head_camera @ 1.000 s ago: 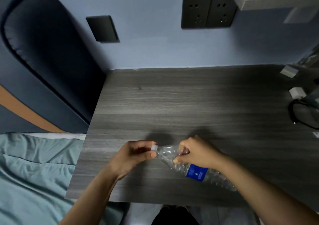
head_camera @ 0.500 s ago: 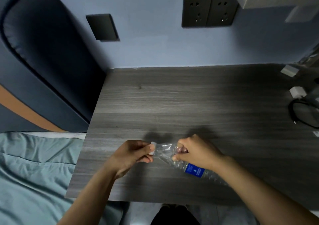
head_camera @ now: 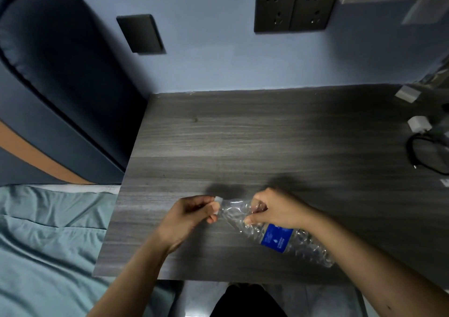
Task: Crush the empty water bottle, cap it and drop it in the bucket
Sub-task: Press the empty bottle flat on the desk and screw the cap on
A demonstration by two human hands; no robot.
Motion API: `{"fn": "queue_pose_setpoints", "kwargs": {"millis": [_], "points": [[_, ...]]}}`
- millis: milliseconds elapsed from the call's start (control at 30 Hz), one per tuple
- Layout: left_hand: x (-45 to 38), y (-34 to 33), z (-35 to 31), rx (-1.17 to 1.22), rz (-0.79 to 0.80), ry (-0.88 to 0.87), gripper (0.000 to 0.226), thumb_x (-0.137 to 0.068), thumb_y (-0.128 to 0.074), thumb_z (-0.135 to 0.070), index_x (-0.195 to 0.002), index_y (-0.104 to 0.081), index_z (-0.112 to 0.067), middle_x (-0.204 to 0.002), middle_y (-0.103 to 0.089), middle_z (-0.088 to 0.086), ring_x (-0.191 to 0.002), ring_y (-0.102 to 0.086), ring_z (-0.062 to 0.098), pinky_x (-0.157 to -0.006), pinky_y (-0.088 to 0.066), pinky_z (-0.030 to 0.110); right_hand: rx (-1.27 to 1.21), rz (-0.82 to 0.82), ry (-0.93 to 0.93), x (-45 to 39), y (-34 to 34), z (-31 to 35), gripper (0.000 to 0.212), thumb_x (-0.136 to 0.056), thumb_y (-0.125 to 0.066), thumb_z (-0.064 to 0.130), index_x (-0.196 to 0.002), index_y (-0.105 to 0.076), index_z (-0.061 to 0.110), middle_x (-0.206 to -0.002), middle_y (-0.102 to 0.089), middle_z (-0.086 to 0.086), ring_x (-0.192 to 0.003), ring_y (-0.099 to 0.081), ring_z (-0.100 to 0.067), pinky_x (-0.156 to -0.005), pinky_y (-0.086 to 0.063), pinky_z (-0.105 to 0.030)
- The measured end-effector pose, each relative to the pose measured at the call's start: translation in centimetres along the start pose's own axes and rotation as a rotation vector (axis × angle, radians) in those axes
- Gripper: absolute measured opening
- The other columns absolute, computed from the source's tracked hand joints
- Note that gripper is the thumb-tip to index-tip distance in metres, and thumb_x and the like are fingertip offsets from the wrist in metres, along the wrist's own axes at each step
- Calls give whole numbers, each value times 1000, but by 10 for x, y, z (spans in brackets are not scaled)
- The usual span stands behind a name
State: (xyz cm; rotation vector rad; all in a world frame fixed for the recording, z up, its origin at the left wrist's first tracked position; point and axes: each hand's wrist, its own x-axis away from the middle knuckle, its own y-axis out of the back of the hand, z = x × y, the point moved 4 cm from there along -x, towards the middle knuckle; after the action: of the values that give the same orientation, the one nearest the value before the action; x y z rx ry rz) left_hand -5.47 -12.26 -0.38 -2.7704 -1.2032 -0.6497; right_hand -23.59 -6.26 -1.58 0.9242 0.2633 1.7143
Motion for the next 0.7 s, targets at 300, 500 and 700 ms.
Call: {"fn": "queue_pose_setpoints", "kwargs": {"millis": [300, 500, 700], "points": [[15, 3, 8, 217, -70, 70, 15, -85, -52, -8, -81, -64, 1, -76, -56, 17, -72, -52, 24, -76, -44, 30, -72, 126, -146, 40, 12, -28, 30, -68, -77, 41, -80, -58, 21, -79, -65, 3, -70, -60, -13, -66, -47, -30], [21, -1, 20, 286, -124, 89, 17, -88, -50, -6, -80, -62, 4, -76, -57, 17, -70, -52, 24, -75, -44, 29, -200, 106, -161, 77, -9, -35, 30, -71, -80, 18, -90, -61, 2, -88, -72, -11, -76, -66, -19, -71, -53, -38], [30, -7, 43, 245, -123, 127, 18, -89, -52, -11, -77, -63, -4, -74, -60, 13, -55, -62, 10, -56, -53, 14, -257, -19, -205, 108, -28, -27, 23, -76, -75, 10, -91, -65, -3, -95, -73, -20, -74, -64, -13, -66, -52, -23]]}}
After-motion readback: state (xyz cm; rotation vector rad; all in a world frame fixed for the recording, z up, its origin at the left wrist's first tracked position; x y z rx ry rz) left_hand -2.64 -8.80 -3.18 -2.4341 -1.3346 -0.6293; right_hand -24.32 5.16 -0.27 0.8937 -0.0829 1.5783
